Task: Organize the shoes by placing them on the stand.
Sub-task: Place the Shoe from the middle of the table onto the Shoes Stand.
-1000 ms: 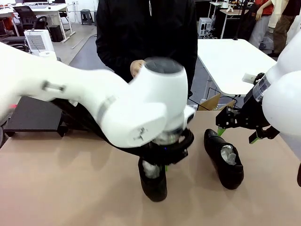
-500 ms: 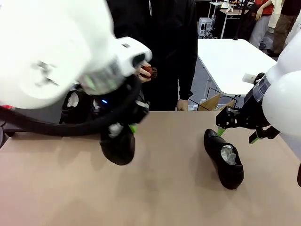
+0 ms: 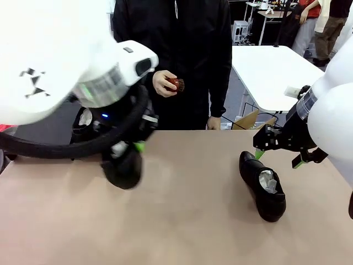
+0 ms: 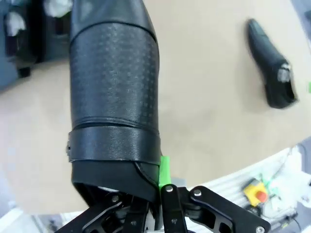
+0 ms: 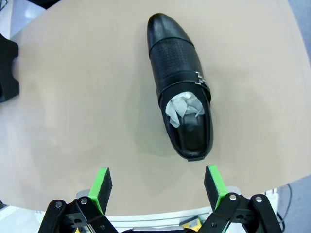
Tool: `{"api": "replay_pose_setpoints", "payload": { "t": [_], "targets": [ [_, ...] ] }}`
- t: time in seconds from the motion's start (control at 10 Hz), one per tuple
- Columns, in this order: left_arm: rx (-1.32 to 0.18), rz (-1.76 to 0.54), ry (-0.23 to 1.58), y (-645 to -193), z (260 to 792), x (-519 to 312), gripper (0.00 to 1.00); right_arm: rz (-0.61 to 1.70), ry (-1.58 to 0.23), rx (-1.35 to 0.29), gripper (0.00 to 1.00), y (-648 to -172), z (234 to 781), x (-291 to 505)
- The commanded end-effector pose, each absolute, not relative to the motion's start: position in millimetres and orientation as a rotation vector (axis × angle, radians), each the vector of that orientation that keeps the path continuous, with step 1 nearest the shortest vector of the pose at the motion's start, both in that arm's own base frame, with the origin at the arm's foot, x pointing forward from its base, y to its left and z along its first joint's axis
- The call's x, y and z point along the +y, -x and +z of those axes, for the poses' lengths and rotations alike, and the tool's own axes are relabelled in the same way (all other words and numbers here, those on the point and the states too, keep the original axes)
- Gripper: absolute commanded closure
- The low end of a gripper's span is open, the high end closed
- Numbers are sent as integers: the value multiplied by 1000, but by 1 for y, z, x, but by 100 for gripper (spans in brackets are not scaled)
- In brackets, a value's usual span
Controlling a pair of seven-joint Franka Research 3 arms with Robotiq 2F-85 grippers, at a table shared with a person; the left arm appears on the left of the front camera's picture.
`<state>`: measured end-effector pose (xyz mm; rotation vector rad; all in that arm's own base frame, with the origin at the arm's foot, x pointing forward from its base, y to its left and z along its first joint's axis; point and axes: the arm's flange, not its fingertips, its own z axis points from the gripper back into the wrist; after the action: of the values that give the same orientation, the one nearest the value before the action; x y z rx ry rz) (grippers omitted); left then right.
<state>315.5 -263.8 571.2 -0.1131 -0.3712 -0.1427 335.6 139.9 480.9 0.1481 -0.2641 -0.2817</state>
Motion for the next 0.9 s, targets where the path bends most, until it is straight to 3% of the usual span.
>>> {"api": "replay_pose_setpoints", "payload": {
  "t": [0.0,0.2,0.4,0.5,0.6,0.8],
  "targets": [
    [-491,-183,-68,-350,577,-175,100,-265,-151,-264,0,-336,482,139],
    [-417,-287,-201,-392,555,-111,100,-265,-151,-264,0,-336,482,139],
    [-407,-373,-170,-413,549,-74,100,-265,-151,-264,0,-336,482,139],
    [-357,-213,-140,-419,554,-72,100,-265,-151,-264,0,-336,482,139],
    [-379,-327,-191,-407,541,-69,100,-265,-151,-264,0,-336,482,139],
    [-379,-327,-191,-407,541,-69,100,-265,-151,-264,0,-336,482,139]
  ]
}}
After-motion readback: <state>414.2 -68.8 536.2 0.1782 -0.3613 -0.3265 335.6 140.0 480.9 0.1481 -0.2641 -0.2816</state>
